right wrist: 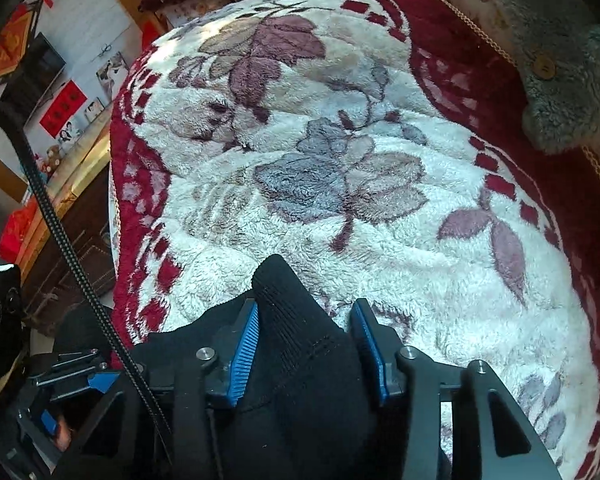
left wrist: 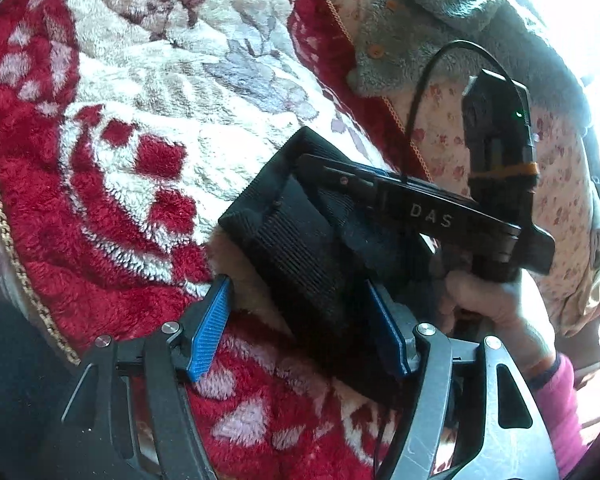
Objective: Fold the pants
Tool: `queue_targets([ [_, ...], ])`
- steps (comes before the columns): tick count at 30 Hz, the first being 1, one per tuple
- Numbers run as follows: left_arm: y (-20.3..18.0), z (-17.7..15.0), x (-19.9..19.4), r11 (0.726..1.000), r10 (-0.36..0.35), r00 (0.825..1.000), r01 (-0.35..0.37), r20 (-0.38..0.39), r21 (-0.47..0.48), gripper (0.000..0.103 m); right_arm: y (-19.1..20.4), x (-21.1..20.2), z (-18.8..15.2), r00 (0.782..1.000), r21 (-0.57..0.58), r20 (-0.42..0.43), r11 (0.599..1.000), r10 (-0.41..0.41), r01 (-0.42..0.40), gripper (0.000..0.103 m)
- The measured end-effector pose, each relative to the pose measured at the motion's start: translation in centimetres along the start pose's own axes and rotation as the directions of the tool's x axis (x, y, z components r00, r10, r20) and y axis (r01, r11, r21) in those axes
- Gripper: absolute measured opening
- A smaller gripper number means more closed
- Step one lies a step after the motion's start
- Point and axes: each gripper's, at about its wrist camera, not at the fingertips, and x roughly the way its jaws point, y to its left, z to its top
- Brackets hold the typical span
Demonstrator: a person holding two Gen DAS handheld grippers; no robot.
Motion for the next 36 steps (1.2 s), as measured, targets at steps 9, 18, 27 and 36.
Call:
queue_targets([
  [9,-2.5,0.0,0.8,0.987,-0.017,0.999,0.009,0.046,0.162,0.019,-0.1,-1.5,-0.8,0.995,0.069,0.084,0.996,0.055,-0.061,0.023],
  [18,-9.0,-0.5,-4.9,0.935,-0.157,0.981,0.109,0.118,0.336,0.017,-0.1,-10.7,-2.1,0.941,0.140,0.311,0.974,0.130,-0.180,0.020],
  [27,-19.4,-5.1,-6.4,0.791,-0.324,0.946,0.260,0.018,0.554,0.017,-2.7,-25.1,-10.8,0.827,0.230,0.557,0.942,0.078,-0.245,0.020],
  [36,-27.7,-14.2,-0.8,0.646,-0.312,0.928,0.366,-0.206,0.670,0.017,-6.8,-31.4,-25.8,0.759,0.428,0.645,0.865,-0.088,-0.263,0.020],
])
